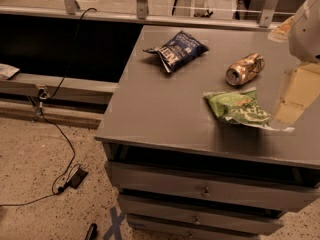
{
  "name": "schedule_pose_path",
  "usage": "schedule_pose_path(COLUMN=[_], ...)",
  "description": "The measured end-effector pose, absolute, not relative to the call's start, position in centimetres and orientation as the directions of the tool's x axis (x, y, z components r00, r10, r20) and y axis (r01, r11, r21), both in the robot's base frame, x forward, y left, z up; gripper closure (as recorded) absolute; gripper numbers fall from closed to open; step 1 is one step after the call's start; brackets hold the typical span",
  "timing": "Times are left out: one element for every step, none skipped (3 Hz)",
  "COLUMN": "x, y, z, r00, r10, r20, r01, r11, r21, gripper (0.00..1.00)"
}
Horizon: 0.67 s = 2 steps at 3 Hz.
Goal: Move green jalapeno chip bag near blue chip bag
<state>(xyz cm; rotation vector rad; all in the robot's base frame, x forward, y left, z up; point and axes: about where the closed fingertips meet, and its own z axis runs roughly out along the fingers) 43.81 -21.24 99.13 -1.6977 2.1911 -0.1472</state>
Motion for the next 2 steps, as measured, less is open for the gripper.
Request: schedule_pose_path(x=[43.81,44.04], y=[-21.24,-21.21], z=[99.14,98.17], r00=[-0.21,-0.201], r10=[-0.953,-0.952], r20=[-0.22,-0.23], r01=[-0.915,-0.92], r11=[0.271,0.264], r21=[-0.3,-0.289], gripper=[0.0,0.0])
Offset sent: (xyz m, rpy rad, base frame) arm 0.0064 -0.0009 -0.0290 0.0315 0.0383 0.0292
